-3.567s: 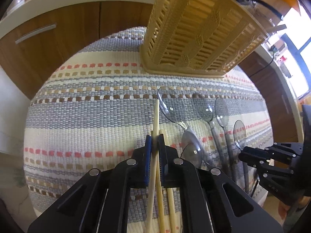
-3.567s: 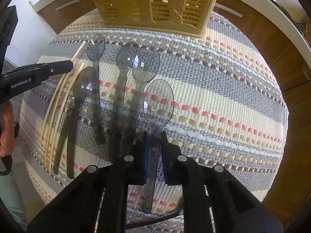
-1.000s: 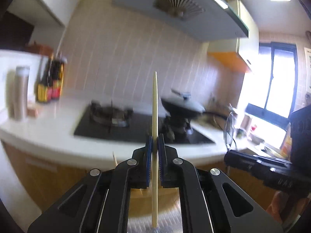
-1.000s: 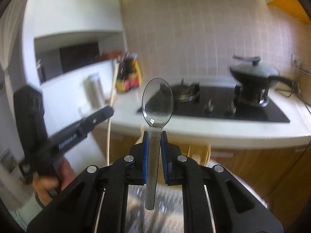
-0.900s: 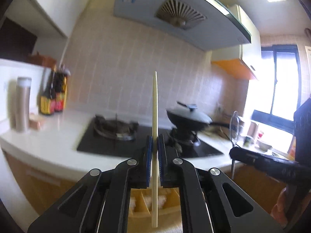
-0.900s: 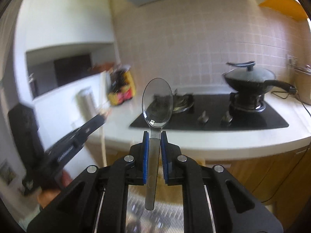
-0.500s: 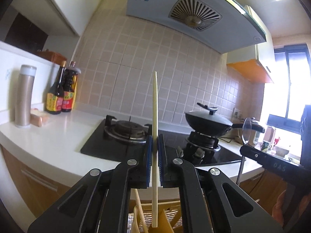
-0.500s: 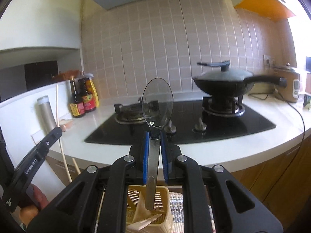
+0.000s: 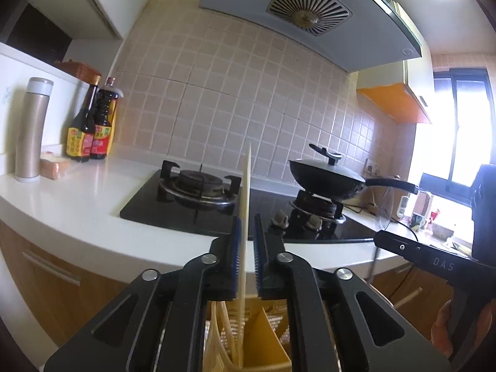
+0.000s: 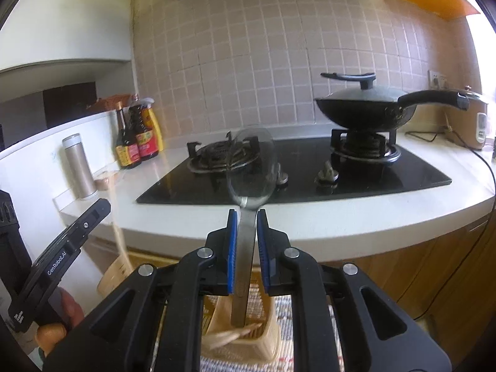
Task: Organize utensils
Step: 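Open both grippers to release the chopstick and spoon into the basket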
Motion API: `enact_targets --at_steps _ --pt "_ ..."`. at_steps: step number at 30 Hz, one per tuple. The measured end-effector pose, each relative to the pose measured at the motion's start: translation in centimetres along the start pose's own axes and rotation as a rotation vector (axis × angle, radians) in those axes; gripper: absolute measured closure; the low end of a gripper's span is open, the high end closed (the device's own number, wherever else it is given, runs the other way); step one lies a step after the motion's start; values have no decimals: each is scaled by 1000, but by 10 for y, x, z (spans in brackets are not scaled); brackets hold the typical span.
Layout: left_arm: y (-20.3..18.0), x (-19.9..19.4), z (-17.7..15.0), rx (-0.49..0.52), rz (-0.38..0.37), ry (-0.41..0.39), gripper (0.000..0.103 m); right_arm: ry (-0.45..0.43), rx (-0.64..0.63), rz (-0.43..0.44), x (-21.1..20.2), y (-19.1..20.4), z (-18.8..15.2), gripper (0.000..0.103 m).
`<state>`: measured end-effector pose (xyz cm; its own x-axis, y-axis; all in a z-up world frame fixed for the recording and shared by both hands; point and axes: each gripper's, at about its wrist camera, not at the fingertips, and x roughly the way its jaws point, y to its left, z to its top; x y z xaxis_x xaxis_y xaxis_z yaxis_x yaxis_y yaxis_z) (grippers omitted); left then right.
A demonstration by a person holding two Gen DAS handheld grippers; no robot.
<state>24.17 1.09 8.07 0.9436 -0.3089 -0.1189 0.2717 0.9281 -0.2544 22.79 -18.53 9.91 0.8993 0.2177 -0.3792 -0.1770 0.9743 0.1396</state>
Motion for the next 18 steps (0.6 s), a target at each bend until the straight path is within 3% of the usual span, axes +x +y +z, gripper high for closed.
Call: enact_targets --at_steps 3,5,9,15,18 --pt "2 -11 1 -13 -7 8 79 21 13 26 -8 0 -3 89" --pt "4 -21 3 -22 -13 15 64 42 33 54 -16 -1 -4 87" --pt "8 -41 10 -44 -26 31 58 60 67 76 -34 -4 -6 60" --pt "13 -84 22 -75 -47 66 50 78 92 57 -71 -1 -9 60" --pt "14 -106 28 -72 -34 96 47 135 80 60 -83 5 -11 60"
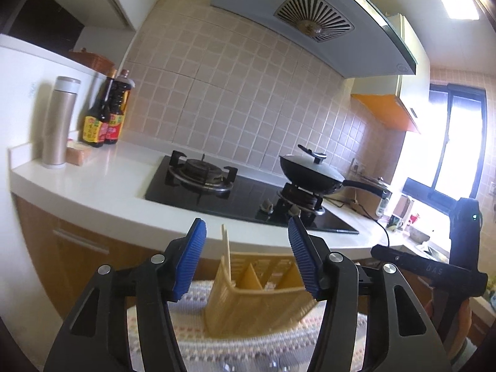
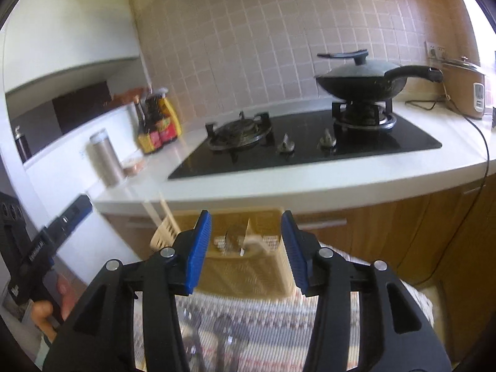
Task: Organize utensils
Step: 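Open both grippers to release the chopstick and spoon into the basket, then grasp a chopstick with the left gripper while the right gripper grasps another clear spoon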
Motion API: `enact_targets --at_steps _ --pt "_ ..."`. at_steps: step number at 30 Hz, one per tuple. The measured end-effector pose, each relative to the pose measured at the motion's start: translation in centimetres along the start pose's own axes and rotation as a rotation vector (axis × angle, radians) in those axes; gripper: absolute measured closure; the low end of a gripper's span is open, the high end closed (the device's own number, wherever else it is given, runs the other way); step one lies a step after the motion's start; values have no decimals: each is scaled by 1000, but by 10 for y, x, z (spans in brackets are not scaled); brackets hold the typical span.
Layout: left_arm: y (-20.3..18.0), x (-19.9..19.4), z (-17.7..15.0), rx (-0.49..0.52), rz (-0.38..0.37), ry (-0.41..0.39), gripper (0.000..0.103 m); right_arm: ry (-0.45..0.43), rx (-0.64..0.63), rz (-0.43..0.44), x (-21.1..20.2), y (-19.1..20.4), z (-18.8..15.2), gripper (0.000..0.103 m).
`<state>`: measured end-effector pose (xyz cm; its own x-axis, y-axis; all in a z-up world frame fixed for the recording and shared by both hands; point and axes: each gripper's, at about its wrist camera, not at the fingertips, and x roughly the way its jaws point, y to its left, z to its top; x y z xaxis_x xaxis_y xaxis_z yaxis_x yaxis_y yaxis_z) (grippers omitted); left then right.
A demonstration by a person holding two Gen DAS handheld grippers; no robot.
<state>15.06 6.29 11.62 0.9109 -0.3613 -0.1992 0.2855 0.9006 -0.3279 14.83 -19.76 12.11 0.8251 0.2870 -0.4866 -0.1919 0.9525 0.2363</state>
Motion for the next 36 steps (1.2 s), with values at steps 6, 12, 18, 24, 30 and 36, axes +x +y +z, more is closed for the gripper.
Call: enact_targets --at_steps 6,12,18,24,30,36 --pt "5 -15 -16 54 89 192 45 239 -51 -37 11 20 -24 60" --pt "26 -3 -61 60 162 456 47 480 -66 -55 45 28 -71 60" --pt "42 19 -108 45 159 710 52 701 14 -23 85 18 -116 61" --pt "53 35 -138 34 172 855 64 813 32 -16 111 19 -143 71" --pt "63 47 -149 19 187 913 70 817 -27 -75 122 33 -151 80" --pt "65 55 -151 42 209 937 70 814 -75 -108 130 50 -155 80"
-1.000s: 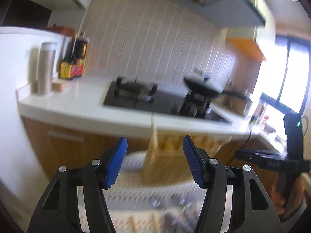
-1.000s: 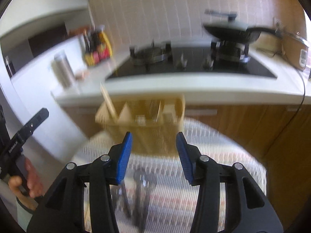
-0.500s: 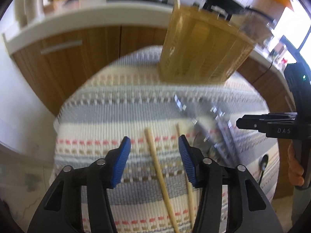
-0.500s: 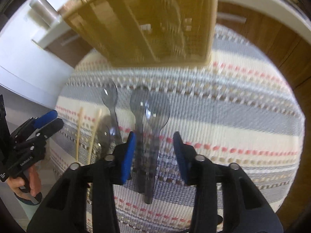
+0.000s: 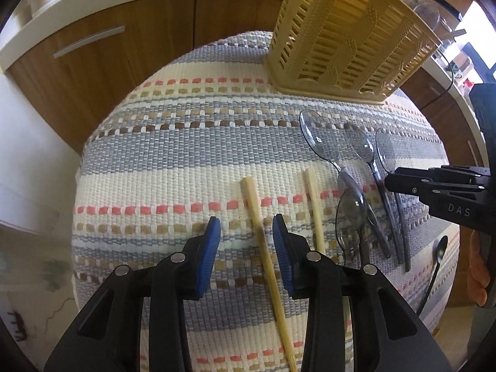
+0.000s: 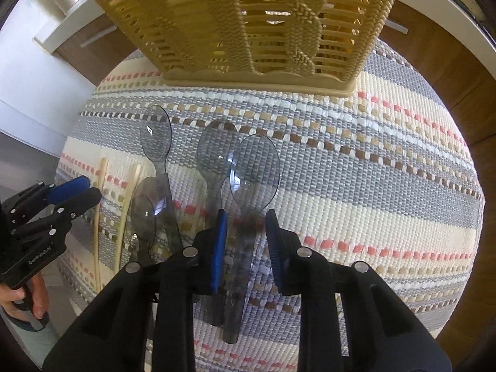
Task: Organize utensils
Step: 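Grasp a chopstick with the left gripper while the right gripper grasps another clear spoon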
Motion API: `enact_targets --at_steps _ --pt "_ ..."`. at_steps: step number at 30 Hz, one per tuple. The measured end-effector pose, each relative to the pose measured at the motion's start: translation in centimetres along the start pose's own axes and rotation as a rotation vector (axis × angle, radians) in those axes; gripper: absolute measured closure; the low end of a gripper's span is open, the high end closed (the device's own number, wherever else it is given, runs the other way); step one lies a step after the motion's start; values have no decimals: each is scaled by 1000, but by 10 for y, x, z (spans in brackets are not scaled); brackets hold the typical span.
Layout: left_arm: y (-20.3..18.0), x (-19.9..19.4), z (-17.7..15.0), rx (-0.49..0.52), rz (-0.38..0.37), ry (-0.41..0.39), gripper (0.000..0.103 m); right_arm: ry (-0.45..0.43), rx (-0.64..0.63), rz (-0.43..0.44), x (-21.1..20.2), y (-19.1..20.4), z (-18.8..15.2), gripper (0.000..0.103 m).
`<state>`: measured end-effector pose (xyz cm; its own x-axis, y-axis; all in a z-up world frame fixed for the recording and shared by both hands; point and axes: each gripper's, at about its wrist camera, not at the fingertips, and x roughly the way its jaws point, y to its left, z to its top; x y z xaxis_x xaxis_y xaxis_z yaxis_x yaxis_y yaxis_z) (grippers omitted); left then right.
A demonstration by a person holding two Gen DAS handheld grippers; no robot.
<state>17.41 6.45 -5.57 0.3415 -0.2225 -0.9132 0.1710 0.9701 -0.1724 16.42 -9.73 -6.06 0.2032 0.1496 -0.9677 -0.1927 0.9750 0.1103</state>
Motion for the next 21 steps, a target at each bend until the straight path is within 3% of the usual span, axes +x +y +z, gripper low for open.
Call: enact_targets --at_steps 6,10,12,17,21 --pt "-18 3 0 66 83 13 70 -4 -44 -63 7 9 3 85" --pt "-34 7 -2 125 156 19 75 -7 -71 -98 8 17 0 90" --pt "-41 8 -2 142 162 25 83 -9 -77 -105 8 20 -2 91" --pt "-56 10 -3 181 188 42 96 -14 -82 -84 6 21 -4 93" --pt "-59 9 -5 173 197 18 99 -15 -63 -17 2 8 -6 93"
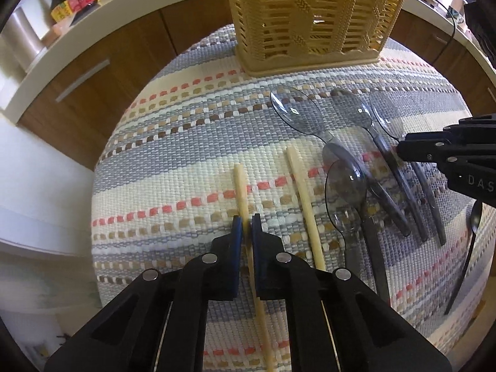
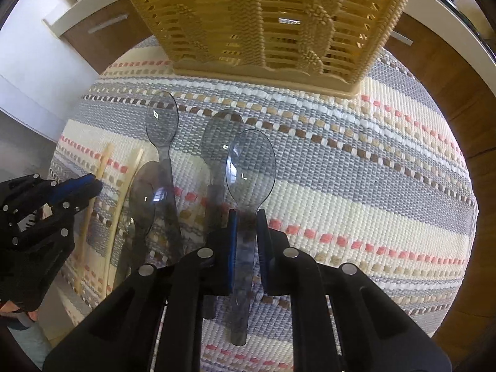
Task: Organize utensils
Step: 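Carry the chopstick and clear spoon up over the yellow basket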
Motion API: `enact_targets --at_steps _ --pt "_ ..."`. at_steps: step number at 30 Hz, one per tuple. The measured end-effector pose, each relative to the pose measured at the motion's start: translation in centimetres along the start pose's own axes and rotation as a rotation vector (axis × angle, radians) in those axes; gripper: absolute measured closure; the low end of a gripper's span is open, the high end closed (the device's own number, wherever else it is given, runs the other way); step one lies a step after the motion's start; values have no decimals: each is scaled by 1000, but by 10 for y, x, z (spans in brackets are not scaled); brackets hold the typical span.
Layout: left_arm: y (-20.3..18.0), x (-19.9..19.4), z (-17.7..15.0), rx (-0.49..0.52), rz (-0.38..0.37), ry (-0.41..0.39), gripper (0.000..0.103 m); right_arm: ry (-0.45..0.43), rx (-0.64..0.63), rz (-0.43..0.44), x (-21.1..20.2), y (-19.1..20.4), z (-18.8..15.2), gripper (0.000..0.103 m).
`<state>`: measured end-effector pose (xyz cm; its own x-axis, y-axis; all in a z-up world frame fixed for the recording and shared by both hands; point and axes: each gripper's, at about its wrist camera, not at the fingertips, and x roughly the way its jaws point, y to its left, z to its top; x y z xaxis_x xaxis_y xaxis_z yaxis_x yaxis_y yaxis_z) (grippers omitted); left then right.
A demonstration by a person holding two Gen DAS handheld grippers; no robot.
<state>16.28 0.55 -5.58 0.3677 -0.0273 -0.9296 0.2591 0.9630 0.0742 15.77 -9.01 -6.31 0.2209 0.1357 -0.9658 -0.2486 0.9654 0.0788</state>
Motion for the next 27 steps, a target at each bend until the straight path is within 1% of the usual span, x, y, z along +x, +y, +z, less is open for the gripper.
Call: enact_targets --at_steps 3,6,8,9,11,13,17,18,20,21,22,24,25,26,27 --pt "5 -11 -9 -30 -45 -26 100 -22 -4 17 -7 -7 -2 93" --pt "6 -28 -11 -52 -73 -94 100 -73 -12 50 -24 -9 -6 93" --pt "6 -50 -10 -68 -119 -173 100 -124 -30 72 -42 -12 -10 93" --pt "6 -63 -8 -82 -128 -212 100 -164 -42 90 -55 -11 -11 93" --pt "6 -86 -5 -96 -143 -284 100 -215 -52 120 -75 -13 -13 93" --pt "6 -117 0 -110 -164 -382 100 -294 -66 149 -101 -13 -13 93" --pt "5 -164 15 -131 -189 -517 100 -429 -92 194 -148 -16 -8 93" --pt "7 -170 18 -133 -193 -538 100 -451 -97 198 -157 -16 -4 93" --pt "8 -191 30 -133 -200 -607 100 -499 -108 209 -175 -16 3 93" --pt "9 -201 36 -132 -204 -644 100 -523 -113 210 -179 -9 12 93" --pt "10 -204 41 -132 -204 -668 100 -554 -118 209 -189 -10 16 93" --pt "7 -220 54 -135 -194 -742 100 -622 -122 212 -212 -11 25 93" --pt "8 -222 60 -135 -192 -769 100 -648 -123 213 -216 -13 27 93" --pt "7 -227 66 -136 -185 -804 100 -697 -126 214 -227 -16 32 93" --pt "5 -229 70 -136 -171 -823 100 -729 -128 215 -232 -17 36 93"
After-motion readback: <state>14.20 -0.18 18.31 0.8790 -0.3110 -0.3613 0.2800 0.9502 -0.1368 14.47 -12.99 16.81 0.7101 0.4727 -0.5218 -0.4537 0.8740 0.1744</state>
